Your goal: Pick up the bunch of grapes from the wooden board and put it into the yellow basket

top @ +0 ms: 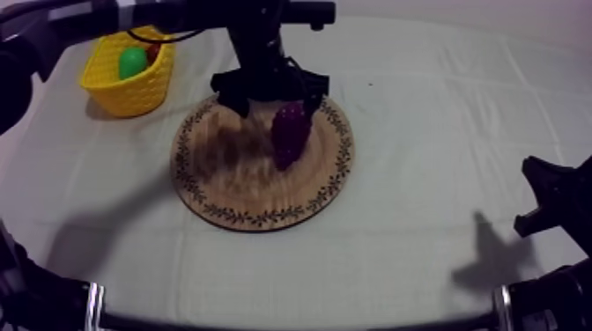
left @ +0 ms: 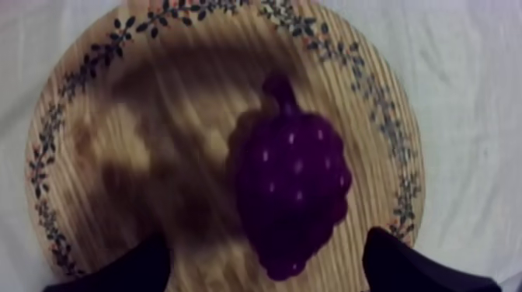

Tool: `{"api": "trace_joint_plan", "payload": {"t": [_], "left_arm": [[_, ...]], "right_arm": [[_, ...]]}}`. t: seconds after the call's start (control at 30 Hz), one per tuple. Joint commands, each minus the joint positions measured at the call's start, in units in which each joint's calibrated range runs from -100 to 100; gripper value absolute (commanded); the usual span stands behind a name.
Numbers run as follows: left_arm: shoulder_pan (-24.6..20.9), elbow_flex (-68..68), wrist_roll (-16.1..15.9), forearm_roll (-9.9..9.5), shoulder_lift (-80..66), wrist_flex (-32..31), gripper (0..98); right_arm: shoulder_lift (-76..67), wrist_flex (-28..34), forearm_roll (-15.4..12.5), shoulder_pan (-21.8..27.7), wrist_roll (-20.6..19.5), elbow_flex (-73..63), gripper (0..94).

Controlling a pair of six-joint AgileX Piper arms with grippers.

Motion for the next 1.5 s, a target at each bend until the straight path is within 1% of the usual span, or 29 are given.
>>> {"api": "trace_joint_plan", "payload": {"t": [0.0, 0.47, 0.53, 0.6, 0.7, 0.77, 0.8, 0.87, 0.97, 1.07, 1.2, 1.3, 1.37, 1.47], "left_arm": [[-0.08, -2.20, -0.07, 0.11, 2.08, 0.01, 87.3], [0.53, -7.25, -0.20, 0.42, 11.33, 0.99, 81.3], [0.60, -7.69, -0.14, 0.35, 12.22, 1.08, 78.5], [0.63, -8.37, -0.07, 0.19, 12.89, 1.42, 71.5], [0.60, -9.39, -0.22, -0.47, 13.27, 1.58, 52.3], [0.57, -9.78, -0.23, -1.13, 13.05, 1.54, 42.3], [0.54, -9.75, -0.24, -1.43, 12.75, 1.53, 39.1], [0.29, -9.15, -0.22, -1.95, 11.62, 1.50, 35.7], [-0.45, -6.91, -0.58, -2.44, 8.14, 1.95, 33.3], [-1.57, -2.86, -1.81, -2.59, 2.09, 3.66, 32.4], [-3.91, 8.34, -4.14, -2.84, -8.64, 5.20, 31.8], [-6.77, 18.29, -6.52, -2.78, -16.45, 5.80, 32.5], [-9.21, 22.94, -8.27, -3.09, -20.86, 6.03, 33.5], [-13.15, 24.96, -10.83, -4.59, -25.66, 5.30, 34.3]], "right_arm": [[-0.01, -0.03, 0.01, -0.02, -0.01, -0.03, 0.4], [-0.01, -0.03, 0.01, -0.02, -0.01, -0.03, 0.4], [-0.01, -0.03, 0.01, -0.02, -0.01, -0.03, 0.4], [-0.01, -0.03, 0.01, -0.02, -0.01, -0.03, 0.4], [-0.01, -0.03, 0.01, -0.02, -0.01, -0.03, 0.4], [-0.01, -0.03, 0.01, -0.02, -0.01, -0.03, 0.4], [-0.01, -0.03, 0.01, -0.02, -0.01, -0.03, 0.4], [-0.01, -0.03, 0.01, -0.02, -0.01, -0.03, 0.4], [-0.01, -0.03, 0.01, -0.02, -0.01, -0.03, 0.4], [-0.01, -0.03, 0.01, -0.02, -0.01, -0.03, 0.4], [-0.01, -0.03, 0.01, -0.02, -0.01, -0.03, 0.4], [-0.01, -0.03, 0.01, -0.02, -0.01, -0.03, 0.4], [-0.01, -0.03, 0.01, -0.02, -0.01, -0.03, 0.4], [-0.01, -0.03, 0.01, -0.02, -0.01, -0.03, 0.4]]}}
